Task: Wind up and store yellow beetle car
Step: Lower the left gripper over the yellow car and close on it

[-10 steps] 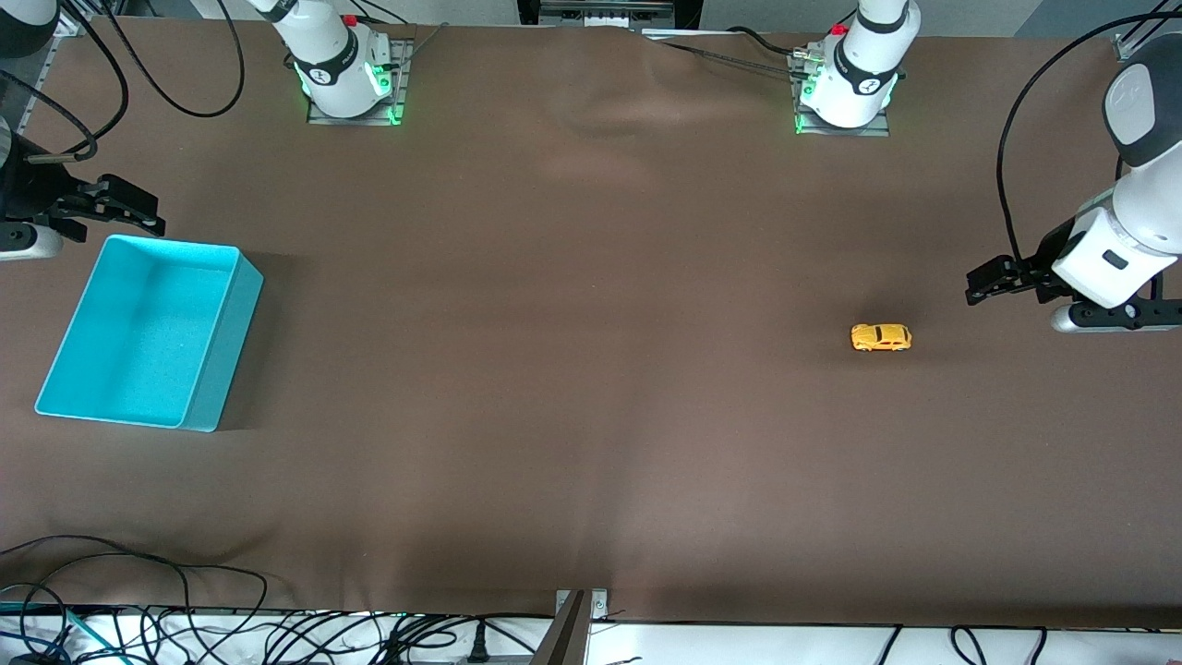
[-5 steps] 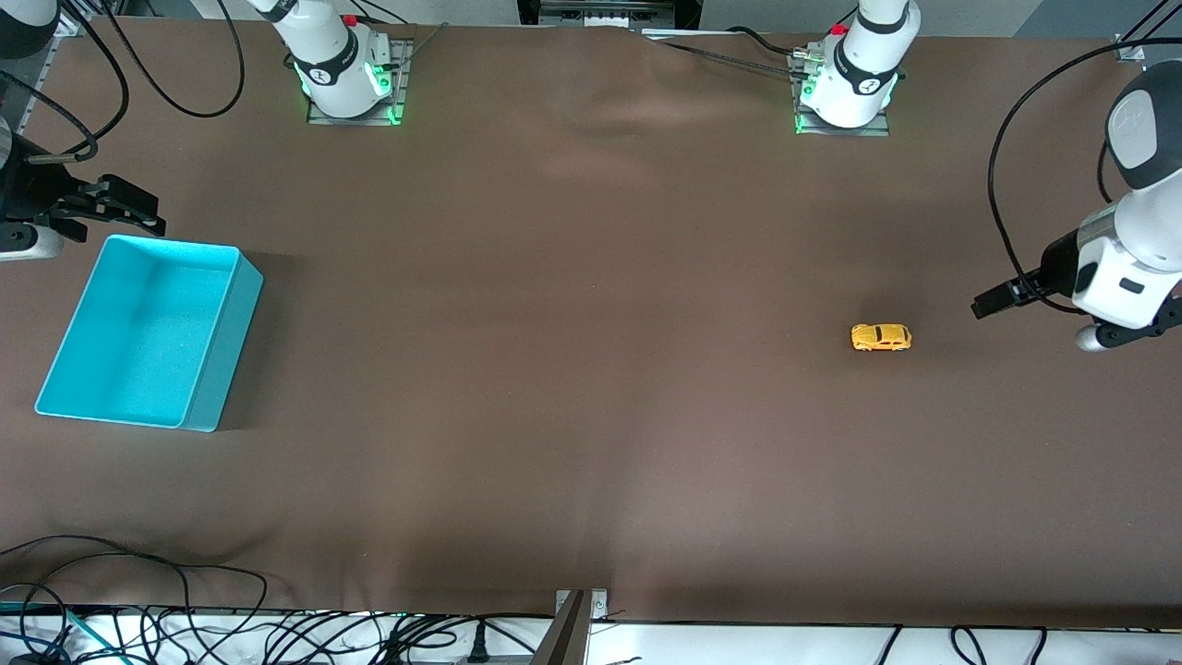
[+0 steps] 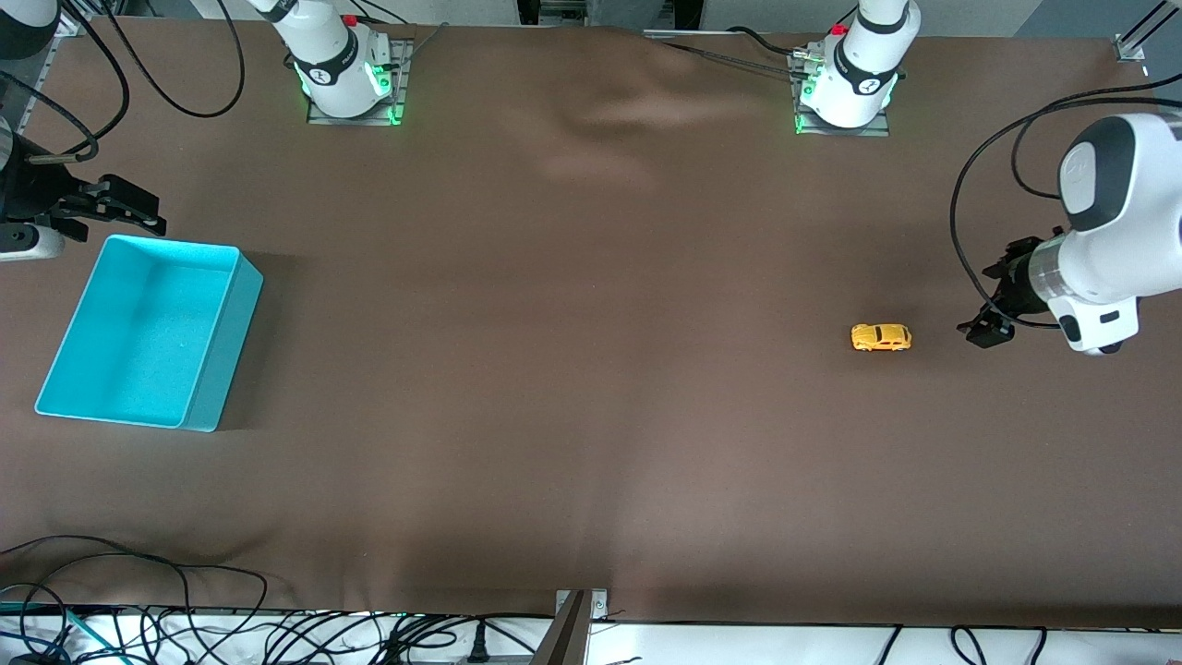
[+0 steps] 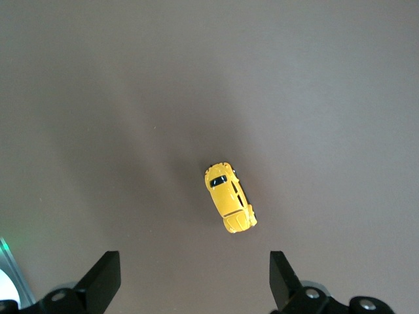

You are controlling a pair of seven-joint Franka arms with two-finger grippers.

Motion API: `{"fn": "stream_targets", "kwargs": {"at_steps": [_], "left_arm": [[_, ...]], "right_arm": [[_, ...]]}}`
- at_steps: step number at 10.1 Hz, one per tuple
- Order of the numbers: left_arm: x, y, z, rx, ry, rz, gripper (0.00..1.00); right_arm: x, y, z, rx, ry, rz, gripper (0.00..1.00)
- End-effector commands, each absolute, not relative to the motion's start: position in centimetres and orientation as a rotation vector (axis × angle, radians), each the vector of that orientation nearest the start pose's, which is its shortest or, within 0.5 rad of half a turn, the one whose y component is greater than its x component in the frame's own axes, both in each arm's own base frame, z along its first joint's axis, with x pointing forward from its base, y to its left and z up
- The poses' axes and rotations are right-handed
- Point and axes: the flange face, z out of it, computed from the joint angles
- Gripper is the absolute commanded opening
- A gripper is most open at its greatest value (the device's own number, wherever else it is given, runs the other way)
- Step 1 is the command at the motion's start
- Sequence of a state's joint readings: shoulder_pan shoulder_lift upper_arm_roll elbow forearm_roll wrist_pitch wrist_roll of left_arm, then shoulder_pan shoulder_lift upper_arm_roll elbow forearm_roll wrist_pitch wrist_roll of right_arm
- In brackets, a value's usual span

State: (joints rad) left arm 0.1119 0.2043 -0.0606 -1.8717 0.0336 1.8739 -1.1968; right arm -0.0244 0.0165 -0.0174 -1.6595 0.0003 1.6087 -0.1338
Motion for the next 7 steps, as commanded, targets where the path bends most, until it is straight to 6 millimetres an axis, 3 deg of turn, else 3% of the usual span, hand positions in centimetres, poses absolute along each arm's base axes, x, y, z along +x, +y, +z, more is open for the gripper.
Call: {"fn": "stream_targets", "kwargs": {"at_steps": [1, 3, 7], "left_arm": [[57.3, 3.3, 35.0, -2.245, -1.98, 0.181, 1.0], [56.4, 3.2, 32.3, -2.109, -2.169, 0.113, 1.0], [54.1, 2.3, 28.1, -2.141, -2.243, 0.012, 1.0]], "right_arm": [[55.8, -2.4, 57.8, -3.128, -0.166, 0.117, 1.0], [55.8, -1.9, 57.8, -3.128, -0.173, 0.117, 1.0], [55.9, -1.5, 57.9, -3.129, -0.175, 0.11, 1.0]]}}
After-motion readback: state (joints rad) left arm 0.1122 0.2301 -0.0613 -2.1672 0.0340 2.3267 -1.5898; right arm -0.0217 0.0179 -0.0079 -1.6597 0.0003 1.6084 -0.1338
